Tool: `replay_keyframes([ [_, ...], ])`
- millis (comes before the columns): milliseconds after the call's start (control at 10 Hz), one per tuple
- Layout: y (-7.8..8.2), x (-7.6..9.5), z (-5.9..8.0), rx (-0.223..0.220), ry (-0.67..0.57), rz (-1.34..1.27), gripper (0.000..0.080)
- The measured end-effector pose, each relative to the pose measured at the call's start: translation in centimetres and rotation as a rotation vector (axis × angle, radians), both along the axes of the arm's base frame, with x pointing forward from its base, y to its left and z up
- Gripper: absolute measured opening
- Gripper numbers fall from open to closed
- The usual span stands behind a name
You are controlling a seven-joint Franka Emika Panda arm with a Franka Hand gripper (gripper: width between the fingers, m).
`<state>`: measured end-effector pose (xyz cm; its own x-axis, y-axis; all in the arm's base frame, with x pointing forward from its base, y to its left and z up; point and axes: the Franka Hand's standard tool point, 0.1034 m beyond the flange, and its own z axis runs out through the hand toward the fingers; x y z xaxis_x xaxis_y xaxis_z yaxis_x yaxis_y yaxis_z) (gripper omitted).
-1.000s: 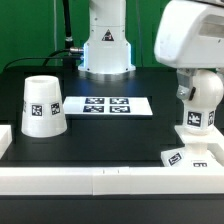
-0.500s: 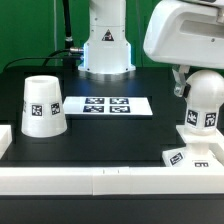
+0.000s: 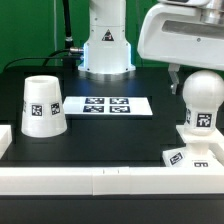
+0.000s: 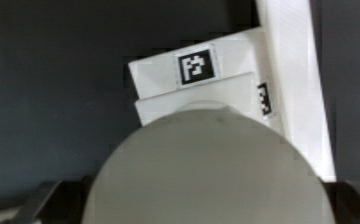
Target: Assemble lamp
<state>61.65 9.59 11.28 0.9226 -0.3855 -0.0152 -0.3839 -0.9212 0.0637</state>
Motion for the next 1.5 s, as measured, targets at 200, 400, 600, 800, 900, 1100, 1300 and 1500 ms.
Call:
replay_keyframes([
  [200,-0.1,0.1,-0.1,0.028,-0.004,-0.233,0.0576],
  [400,0.1,0.2,-0.1,0.009,-0.002,-0.446,0.0576],
  [600,0.1,0.2,-0.1,0.011,0.001,-0.579,0.0576],
  [800,0.1,0.3,-0.1,0.013,-0.003,-0.704,0.0576],
  [900,0.1,0.3,-0.1,0.013,-0.005,-0.722,0.0576],
  [1100,0.2,0.3,0.0,0.016,-0.004,-0.672,0.0634],
  [1300,0.8,0.4,0.8,0.026,-0.012,-0.573,0.0695],
  [1500,0.9,0.5,0.9,0.031,-0.009,-0.354,0.0699],
])
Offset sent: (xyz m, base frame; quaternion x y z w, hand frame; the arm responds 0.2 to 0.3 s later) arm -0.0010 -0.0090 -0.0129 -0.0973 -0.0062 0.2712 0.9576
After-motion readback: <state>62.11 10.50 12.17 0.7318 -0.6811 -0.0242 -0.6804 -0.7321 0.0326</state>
